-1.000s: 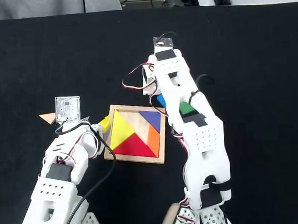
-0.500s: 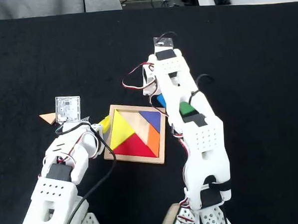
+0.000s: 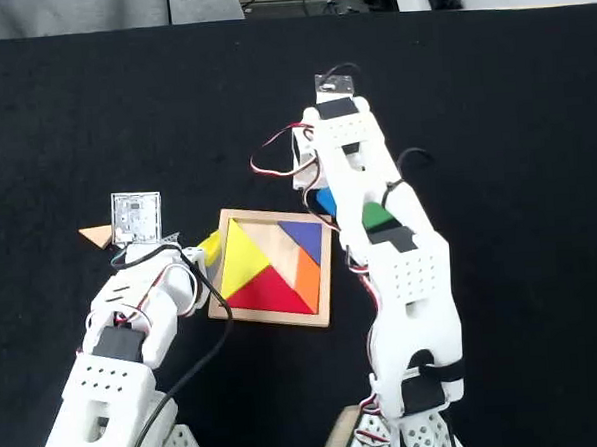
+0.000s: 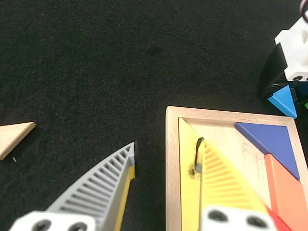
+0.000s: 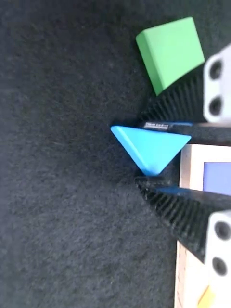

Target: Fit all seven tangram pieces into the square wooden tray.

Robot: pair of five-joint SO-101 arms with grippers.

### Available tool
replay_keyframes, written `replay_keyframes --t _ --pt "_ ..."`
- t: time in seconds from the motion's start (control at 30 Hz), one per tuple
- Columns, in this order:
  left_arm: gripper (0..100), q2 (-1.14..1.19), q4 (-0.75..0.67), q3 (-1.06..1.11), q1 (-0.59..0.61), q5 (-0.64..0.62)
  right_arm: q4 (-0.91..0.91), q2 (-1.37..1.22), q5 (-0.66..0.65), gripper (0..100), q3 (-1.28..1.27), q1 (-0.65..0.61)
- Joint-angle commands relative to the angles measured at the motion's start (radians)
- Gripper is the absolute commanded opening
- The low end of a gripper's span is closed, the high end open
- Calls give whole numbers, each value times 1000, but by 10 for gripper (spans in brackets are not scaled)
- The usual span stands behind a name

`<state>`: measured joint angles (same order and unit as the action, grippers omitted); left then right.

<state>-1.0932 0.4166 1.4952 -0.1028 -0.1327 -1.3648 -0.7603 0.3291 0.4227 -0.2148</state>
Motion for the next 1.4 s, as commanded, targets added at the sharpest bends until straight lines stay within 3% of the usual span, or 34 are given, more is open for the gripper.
replay_keyframes --t 0.0,0.13,0.3,0.4,0.6,0.8,1.0,1.2,1.37 --pt "209 -12 -9 -2 -7 6 -21 15 -28 93 59 2" --pt "209 -12 -9 -2 -7 6 -133 90 -236 92 179 -21" --pt "209 -12 -9 -2 -7 6 -281 134 -674 92 272 -123" --pt "209 -14 -9 -4 8 9 -310 133 -832 92 282 -187" --pt "209 -15 2 -7 240 12 -325 133 -936 93 278 -285" --pt "209 -15 209 -65 424 72 -341 128 -1007 95 202 -344" --pt "209 -15 275 -68 453 132 -203 131 -1030 96 77 -373" --pt "209 -15 270 -65 446 132 -178 133 -1005 183 59 -371" --pt "209 -15 270 -65 446 132 -176 140 -1008 186 65 -371"
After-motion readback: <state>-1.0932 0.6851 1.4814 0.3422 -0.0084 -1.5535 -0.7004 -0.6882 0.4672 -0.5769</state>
